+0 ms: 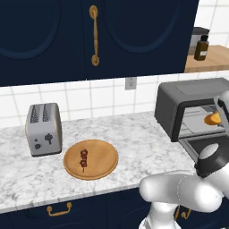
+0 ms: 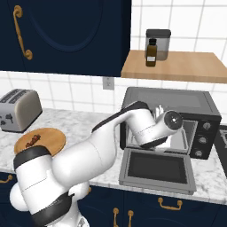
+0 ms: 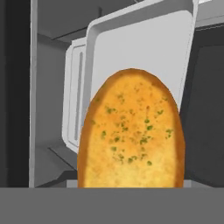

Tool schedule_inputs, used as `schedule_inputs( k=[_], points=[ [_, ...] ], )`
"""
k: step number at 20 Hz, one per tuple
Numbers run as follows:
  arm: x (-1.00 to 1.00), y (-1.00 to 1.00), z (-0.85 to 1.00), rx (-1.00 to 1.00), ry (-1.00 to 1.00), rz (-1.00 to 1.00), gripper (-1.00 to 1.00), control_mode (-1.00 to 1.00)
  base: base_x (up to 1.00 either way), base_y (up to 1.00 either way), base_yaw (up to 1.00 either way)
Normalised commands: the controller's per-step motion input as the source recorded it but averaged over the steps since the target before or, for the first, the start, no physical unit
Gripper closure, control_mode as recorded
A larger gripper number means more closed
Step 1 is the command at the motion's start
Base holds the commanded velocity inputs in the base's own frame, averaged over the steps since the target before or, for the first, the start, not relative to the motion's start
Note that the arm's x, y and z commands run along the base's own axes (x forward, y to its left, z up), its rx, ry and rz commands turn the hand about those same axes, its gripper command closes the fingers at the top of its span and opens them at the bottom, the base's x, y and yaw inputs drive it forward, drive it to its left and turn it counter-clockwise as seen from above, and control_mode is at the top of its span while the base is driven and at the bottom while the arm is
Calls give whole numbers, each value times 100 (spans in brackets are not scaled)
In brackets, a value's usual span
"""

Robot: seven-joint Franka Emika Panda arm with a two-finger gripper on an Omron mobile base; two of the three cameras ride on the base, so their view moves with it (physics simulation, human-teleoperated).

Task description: Pick up the kebab skewer and baguette bread, and place them inside the toaster oven. Close the toaster oven door and start by setting the timer.

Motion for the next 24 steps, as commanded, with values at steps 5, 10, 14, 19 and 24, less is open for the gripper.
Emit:
schedule_inputs(
  k=[5,10,14,19,24],
  points=[
    [41,0,-29,0,-13,-7,100,-100,0,0,0],
    [52,0,0,0,0,-3,100,-100,0,0,0],
    [38,-9,0,0,5,0,100,-100,0,0,0],
    [32,-2,0,0,8,0,-100,-100,0,0,0],
    [13,0,0,0,5,0,-100,-100,0,0,0]
  ],
)
